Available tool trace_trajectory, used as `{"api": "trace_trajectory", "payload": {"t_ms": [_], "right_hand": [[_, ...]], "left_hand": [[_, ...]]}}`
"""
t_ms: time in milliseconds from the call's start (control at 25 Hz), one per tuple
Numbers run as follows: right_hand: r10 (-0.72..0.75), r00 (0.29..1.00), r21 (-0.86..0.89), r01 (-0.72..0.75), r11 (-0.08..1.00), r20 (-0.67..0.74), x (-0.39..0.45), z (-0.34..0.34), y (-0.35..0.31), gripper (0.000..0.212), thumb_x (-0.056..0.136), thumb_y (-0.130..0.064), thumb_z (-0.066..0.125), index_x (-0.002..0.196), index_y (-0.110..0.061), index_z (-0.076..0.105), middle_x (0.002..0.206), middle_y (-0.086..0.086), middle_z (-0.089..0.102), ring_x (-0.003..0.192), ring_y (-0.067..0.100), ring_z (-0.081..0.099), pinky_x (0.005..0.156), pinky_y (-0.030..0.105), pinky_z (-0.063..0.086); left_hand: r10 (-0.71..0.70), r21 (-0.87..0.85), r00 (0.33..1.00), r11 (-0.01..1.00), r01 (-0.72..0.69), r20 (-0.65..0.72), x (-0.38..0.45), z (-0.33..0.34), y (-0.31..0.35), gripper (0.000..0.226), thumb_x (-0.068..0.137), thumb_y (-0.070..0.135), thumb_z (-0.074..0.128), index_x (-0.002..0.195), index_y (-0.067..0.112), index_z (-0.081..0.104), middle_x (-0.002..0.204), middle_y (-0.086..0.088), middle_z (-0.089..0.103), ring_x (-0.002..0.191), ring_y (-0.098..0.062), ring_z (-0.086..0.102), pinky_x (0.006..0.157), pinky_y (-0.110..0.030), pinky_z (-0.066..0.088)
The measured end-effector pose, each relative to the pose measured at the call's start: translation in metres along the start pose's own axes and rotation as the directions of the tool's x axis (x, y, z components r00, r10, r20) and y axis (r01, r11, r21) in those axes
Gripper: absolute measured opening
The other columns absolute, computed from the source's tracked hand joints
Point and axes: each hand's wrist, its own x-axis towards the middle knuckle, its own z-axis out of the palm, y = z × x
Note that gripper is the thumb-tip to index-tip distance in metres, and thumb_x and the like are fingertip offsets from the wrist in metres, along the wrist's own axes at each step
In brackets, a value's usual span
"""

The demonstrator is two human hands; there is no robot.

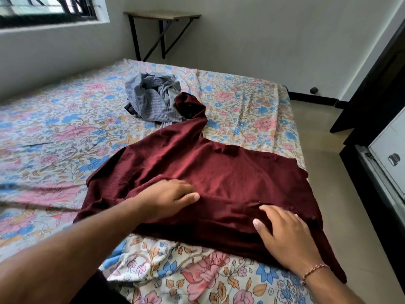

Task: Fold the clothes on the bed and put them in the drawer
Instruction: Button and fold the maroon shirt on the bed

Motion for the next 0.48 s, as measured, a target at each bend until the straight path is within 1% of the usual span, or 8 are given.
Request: {"api": "trace_trajectory", "payload": {"t_ms": [40, 80, 120, 160, 280, 360, 440, 480], "right_hand": [[-0.004, 0.999, 0.066, 0.007, 0.998, -0.043, 0.015, -0.005, 0.000, 0.057, 0.094, -0.066, 0.037, 0.136, -0.033, 0.058, 0.139, -0.013, 0.060, 0.129, 0.013, 0.055, 0.111, 0.041, 0.043], [-0.002, 0.998, 0.122, 0.010, 0.993, -0.065, 0.034, -0.008, 0.003, 0.046, 0.095, -0.057, 0.050, 0.132, -0.031, 0.060, 0.134, -0.010, 0.062, 0.124, 0.016, 0.058, 0.105, 0.041, 0.047], [0.013, 0.998, 0.171, -0.003, 0.985, -0.060, 0.056, -0.011, 0.008, 0.039, 0.096, -0.048, 0.058, 0.130, -0.029, 0.061, 0.132, -0.008, 0.062, 0.123, 0.019, 0.058, 0.102, 0.041, 0.049], [0.032, 0.999, 0.205, -0.023, 0.978, -0.040, 0.080, -0.011, 0.015, 0.036, 0.095, -0.041, 0.062, 0.129, -0.028, 0.062, 0.131, -0.006, 0.061, 0.124, 0.021, 0.057, 0.102, 0.042, 0.049], [0.064, 0.996, 0.204, -0.052, 0.978, -0.054, 0.147, -0.004, 0.045, 0.032, 0.096, -0.028, 0.062, 0.127, -0.022, 0.062, 0.128, 0.000, 0.061, 0.122, 0.028, 0.057, 0.101, 0.046, 0.050], [0.092, 0.992, 0.202, -0.072, 0.977, -0.090, 0.182, 0.006, 0.062, 0.029, 0.097, -0.020, 0.059, 0.126, -0.020, 0.063, 0.127, 0.004, 0.062, 0.120, 0.032, 0.056, 0.099, 0.047, 0.050], [0.137, 0.984, 0.184, -0.115, 0.976, -0.110, 0.207, 0.015, 0.072, 0.034, 0.097, -0.015, 0.056, 0.130, -0.021, 0.061, 0.133, 0.004, 0.060, 0.123, 0.033, 0.053, 0.098, 0.049, 0.050], [0.144, 0.985, 0.132, -0.131, 0.983, -0.099, 0.218, 0.020, 0.078, 0.042, 0.096, -0.013, 0.055, 0.137, -0.022, 0.057, 0.139, 0.003, 0.056, 0.125, 0.032, 0.051, 0.097, 0.049, 0.050]], "left_hand": [[0.010, 0.018, 0.996, 1.000, -0.009, -0.092, 0.013, -0.009, -0.005, 0.048, 0.101, 0.066, 0.035, 0.118, 0.033, 0.064, 0.119, 0.013, 0.067, 0.117, -0.012, 0.061, 0.100, -0.042, 0.051], [-0.002, 0.050, 0.989, 0.999, 0.009, -0.146, 0.029, -0.015, -0.011, 0.046, 0.097, 0.062, 0.039, 0.119, 0.032, 0.066, 0.118, 0.012, 0.069, 0.115, -0.015, 0.063, 0.099, -0.041, 0.052], [-0.023, 0.076, 0.986, 0.996, 0.036, -0.166, 0.048, -0.021, -0.016, 0.047, 0.092, 0.056, 0.042, 0.124, 0.031, 0.066, 0.123, 0.011, 0.069, 0.118, -0.017, 0.062, 0.100, -0.041, 0.052], [-0.044, 0.096, 0.986, 0.994, 0.060, -0.162, 0.067, -0.025, -0.020, 0.049, 0.089, 0.050, 0.044, 0.129, 0.029, 0.065, 0.127, 0.008, 0.068, 0.121, -0.019, 0.062, 0.101, -0.042, 0.052], [-0.040, 0.250, 0.995, 0.966, 0.063, -0.097, 0.129, -0.031, -0.028, 0.050, 0.091, 0.031, 0.050, 0.141, 0.027, 0.058, 0.137, 0.002, 0.062, 0.127, -0.025, 0.058, 0.104, -0.044, 0.050], [-0.007, 0.337, 0.997, 0.941, 0.031, -0.072, 0.167, -0.030, -0.038, 0.055, 0.093, 0.027, 0.046, 0.147, 0.025, 0.052, 0.143, -0.004, 0.058, 0.132, -0.029, 0.054, 0.108, -0.046, 0.047], [-0.004, 0.320, 0.998, 0.947, 0.022, -0.055, 0.197, -0.026, -0.048, 0.065, 0.089, 0.026, 0.039, 0.154, 0.023, 0.044, 0.150, -0.007, 0.052, 0.139, -0.031, 0.048, 0.114, -0.048, 0.042], [-0.020, 0.306, 0.999, 0.951, 0.029, -0.030, 0.213, -0.024, -0.052, 0.068, 0.089, 0.024, 0.039, 0.157, 0.023, 0.038, 0.154, -0.007, 0.048, 0.144, -0.031, 0.044, 0.117, -0.048, 0.040]]}}
